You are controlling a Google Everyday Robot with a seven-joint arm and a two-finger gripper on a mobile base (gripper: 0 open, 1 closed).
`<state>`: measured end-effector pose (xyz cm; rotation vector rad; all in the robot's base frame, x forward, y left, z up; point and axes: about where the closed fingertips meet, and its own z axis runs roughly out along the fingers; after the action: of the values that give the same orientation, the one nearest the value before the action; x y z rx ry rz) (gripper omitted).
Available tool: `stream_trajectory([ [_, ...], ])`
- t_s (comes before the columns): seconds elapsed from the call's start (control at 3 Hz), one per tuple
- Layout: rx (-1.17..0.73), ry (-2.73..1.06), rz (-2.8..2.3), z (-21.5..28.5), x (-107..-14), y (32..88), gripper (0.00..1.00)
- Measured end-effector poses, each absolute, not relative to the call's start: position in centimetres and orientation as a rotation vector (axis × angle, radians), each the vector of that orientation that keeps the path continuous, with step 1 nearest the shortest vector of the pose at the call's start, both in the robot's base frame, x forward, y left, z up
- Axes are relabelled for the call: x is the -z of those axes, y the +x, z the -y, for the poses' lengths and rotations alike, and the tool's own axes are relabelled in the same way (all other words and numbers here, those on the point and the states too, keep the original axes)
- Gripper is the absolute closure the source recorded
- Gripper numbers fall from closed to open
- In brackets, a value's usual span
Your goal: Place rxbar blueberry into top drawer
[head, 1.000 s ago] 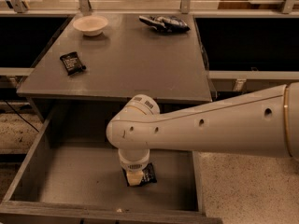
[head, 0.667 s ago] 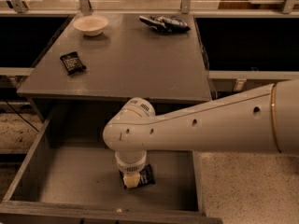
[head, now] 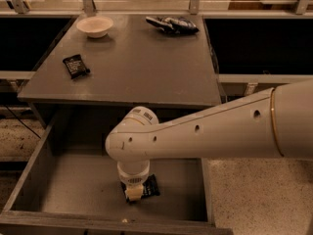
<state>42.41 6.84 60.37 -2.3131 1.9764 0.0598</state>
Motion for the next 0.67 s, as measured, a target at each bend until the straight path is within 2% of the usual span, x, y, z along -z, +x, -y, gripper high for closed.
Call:
stream_trajectory([
  [0.33,-0.060,-2.313,-1.976,-6.84,-60.37,42.41,0.82],
  [0.67,-0.060,-2.313,-1.976,-6.84,-60.37,42.41,0.59],
])
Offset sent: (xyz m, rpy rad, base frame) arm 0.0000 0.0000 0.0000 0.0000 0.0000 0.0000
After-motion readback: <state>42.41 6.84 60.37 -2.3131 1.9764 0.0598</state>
